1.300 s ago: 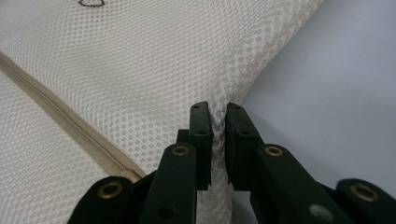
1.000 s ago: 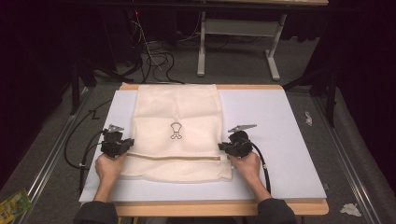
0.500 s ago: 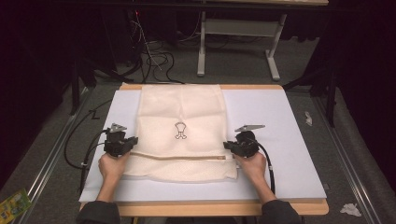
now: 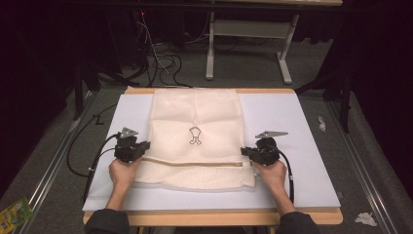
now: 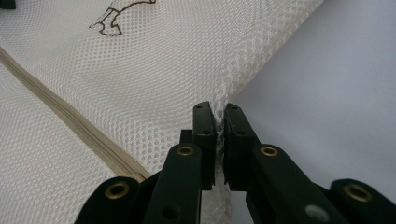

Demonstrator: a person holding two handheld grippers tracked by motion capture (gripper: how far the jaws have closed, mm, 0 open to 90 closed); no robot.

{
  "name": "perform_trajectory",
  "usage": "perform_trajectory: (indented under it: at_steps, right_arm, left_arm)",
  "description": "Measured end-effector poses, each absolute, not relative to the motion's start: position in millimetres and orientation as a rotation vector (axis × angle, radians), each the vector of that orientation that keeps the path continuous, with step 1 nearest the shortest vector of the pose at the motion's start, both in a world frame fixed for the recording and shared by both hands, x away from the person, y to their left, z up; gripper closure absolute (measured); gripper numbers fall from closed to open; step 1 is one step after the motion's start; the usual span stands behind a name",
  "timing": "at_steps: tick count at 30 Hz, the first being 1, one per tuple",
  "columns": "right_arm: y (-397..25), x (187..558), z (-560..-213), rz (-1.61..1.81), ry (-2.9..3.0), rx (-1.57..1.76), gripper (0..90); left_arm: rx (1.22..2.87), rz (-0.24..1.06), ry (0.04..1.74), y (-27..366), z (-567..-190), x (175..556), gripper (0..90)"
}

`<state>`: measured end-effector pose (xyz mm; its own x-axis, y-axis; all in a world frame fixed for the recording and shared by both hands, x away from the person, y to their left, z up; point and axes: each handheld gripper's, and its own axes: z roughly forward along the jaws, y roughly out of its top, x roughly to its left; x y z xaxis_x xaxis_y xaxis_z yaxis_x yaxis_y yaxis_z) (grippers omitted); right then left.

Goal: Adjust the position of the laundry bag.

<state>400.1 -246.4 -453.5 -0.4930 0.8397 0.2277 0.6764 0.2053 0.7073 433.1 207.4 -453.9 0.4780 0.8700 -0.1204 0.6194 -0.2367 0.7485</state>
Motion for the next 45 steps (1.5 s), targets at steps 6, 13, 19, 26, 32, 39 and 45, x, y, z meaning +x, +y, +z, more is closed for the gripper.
perform_trajectory:
  at_steps: [6,13,19,26,32,39,45]
  right_arm:
    - [-252,399,-454,1.16,2.255,1.469,86.4]
    - [-258,398,-452,1.157,2.242,1.474,86.5]
    - [-263,396,-452,1.157,2.228,1.476,86.4]
    - [-274,393,-451,1.161,2.203,1.496,86.4]
    - [-279,391,-450,1.167,2.188,1.506,86.4]
    - [-286,389,-451,1.163,2.171,1.51,86.4]
    - [-295,386,-451,1.159,2.147,1.528,86.3]
  left_arm:
    - [1.953,0.41,1.222,204,-451,432,84.4]
    - [1.951,0.424,1.197,197,-449,431,84.4]
    - [1.957,0.423,1.182,192,-448,431,84.3]
    - [1.941,0.402,1.172,185,-448,431,84.2]
    - [1.946,0.417,1.161,180,-448,431,84.1]
    - [1.938,0.41,1.152,172,-449,433,84.1]
    - [1.92,0.388,1.146,164,-451,434,83.9]
